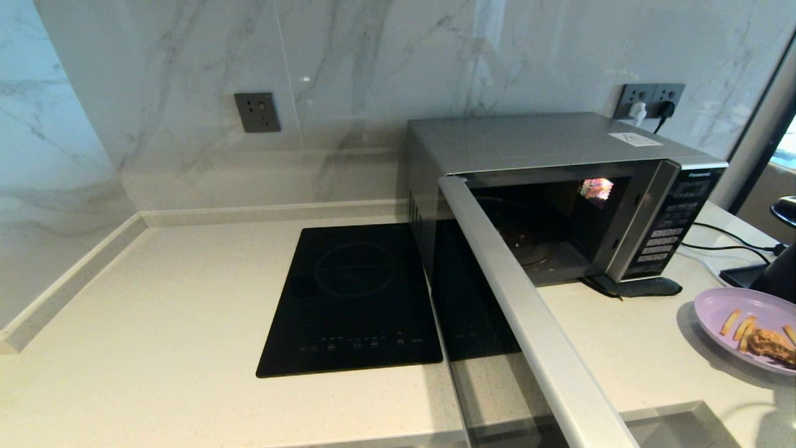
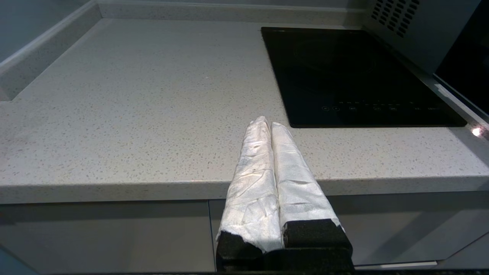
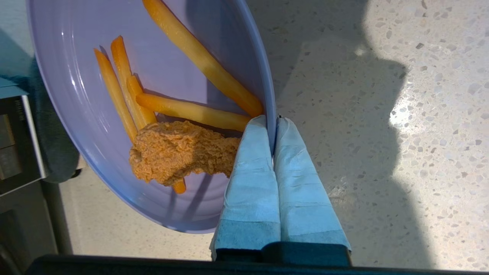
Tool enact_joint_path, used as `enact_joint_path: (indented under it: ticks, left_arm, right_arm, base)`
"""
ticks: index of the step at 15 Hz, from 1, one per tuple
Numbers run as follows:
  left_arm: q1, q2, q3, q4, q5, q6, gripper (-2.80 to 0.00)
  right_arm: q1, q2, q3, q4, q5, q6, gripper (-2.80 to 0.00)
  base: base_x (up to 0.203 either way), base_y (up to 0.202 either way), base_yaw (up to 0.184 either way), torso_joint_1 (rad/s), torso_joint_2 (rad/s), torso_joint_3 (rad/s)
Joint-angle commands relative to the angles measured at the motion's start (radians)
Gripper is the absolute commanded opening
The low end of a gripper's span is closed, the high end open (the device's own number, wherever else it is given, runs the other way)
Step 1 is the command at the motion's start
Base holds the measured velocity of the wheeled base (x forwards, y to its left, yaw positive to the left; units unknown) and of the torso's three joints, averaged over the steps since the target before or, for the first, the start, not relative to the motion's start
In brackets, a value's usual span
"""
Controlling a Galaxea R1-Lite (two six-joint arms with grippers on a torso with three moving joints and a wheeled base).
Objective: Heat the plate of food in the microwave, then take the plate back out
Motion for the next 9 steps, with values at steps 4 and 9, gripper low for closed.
enact_joint_path:
  ticks: [4, 9]
  left_arm:
    - [0.000, 0.002, 0.000, 0.000, 0.000, -0.001, -2.80]
    - [0.000, 0.002, 0.000, 0.000, 0.000, -0.001, -2.80]
  right_arm:
    - [-0.004, 0.080, -0.008, 0.001, 0.002, -0.018, -2.80]
    - [-0.010, 0.104, -0.015, 0.001, 0.003, -0.016, -2.80]
  base:
    - [0.000, 0.000, 0.000, 0.000, 0.00, 0.000]
    - [0.000, 0.000, 0.000, 0.000, 0.00, 0.000]
